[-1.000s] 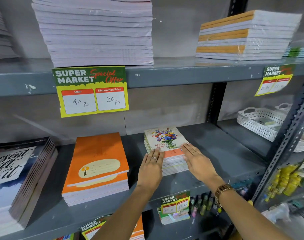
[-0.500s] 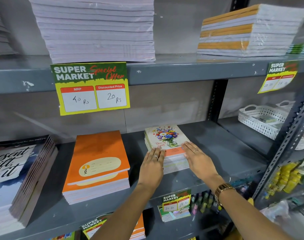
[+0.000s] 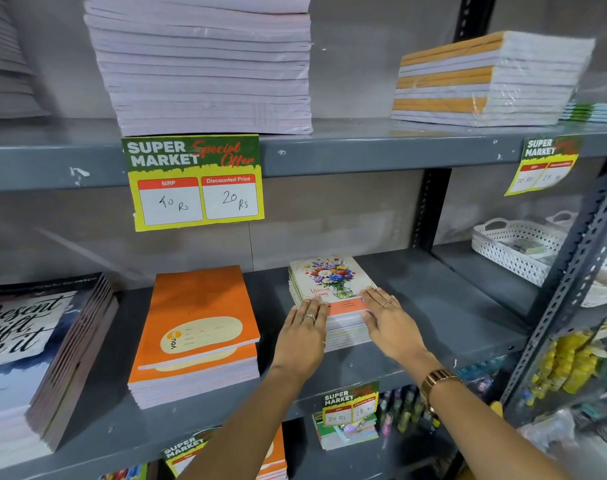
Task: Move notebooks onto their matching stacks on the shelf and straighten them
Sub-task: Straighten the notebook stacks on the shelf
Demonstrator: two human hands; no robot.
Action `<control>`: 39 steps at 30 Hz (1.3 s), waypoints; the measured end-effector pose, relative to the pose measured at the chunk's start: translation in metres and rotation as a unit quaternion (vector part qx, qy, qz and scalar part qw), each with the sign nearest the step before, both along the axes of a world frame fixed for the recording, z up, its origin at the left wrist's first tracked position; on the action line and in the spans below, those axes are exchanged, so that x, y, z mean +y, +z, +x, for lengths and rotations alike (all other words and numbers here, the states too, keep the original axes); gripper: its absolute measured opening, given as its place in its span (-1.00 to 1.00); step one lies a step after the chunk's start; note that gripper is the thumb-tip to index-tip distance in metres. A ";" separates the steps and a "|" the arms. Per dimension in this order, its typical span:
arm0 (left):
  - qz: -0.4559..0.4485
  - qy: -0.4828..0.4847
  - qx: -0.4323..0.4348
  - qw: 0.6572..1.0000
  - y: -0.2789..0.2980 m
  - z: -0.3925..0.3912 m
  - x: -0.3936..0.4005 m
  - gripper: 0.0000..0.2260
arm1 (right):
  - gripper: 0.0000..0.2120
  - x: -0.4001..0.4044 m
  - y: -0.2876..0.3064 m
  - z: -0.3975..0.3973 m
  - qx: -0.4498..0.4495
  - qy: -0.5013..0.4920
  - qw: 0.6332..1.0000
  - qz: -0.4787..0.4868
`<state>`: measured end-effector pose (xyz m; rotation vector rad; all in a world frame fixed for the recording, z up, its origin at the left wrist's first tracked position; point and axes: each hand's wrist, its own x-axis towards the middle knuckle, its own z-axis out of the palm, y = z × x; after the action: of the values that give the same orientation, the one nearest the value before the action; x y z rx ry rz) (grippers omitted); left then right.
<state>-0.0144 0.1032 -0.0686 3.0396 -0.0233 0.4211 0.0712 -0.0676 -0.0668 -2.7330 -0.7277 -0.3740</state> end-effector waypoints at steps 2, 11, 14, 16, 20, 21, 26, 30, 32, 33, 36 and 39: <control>-0.010 0.005 -0.001 1.000 0.004 -0.002 0.004 -0.53 | -0.52 0.006 0.002 -0.003 -0.016 0.002 0.999 -0.034; -0.035 0.129 -0.017 0.991 0.032 -0.032 0.076 -0.52 | -0.47 0.055 0.010 -0.032 -0.045 0.064 0.996 -0.034; -0.039 0.159 -0.004 0.987 0.030 -0.052 0.104 -0.53 | -0.47 0.078 0.012 -0.042 -0.061 0.098 0.992 -0.048; -0.051 0.177 0.001 0.983 0.029 -0.067 0.121 -0.53 | -0.47 0.095 0.012 -0.050 -0.070 0.123 0.988 -0.056; -0.069 0.195 0.014 0.978 0.026 -0.092 0.150 -0.52 | -0.47 0.126 0.014 -0.066 -0.066 0.164 0.983 -0.060; -0.069 0.197 0.020 0.978 0.025 -0.097 0.156 -0.52 | -0.47 0.133 0.014 -0.069 -0.056 0.173 0.982 -0.058; -0.073 0.177 0.083 0.978 0.018 -0.117 0.173 -0.50 | -0.45 0.168 0.014 -0.089 0.033 0.233 0.969 -0.076; -0.054 0.153 0.127 0.979 0.007 -0.128 0.178 -0.48 | -0.44 0.189 0.012 -0.102 0.067 0.260 0.954 -0.132; -0.049 0.144 0.125 0.980 0.003 -0.129 0.180 -0.45 | -0.45 0.192 0.008 -0.107 0.066 0.258 0.953 -0.142; -0.046 0.139 0.125 0.981 0.002 -0.130 0.181 -0.43 | -0.46 0.193 0.007 -0.108 0.065 0.254 0.955 -0.139; -0.036 0.128 0.130 0.983 0.002 -0.131 0.182 -0.31 | -0.45 0.191 0.005 -0.108 0.069 0.247 0.958 -0.127; -0.039 0.119 0.129 0.984 0.001 -0.133 0.186 -0.30 | -0.46 0.191 0.004 -0.110 0.068 0.242 0.961 -0.119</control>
<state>-0.1472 0.2890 -0.0681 3.0010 0.3655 0.0372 -0.0387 0.1234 -0.0629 -2.6282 -1.4336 0.0149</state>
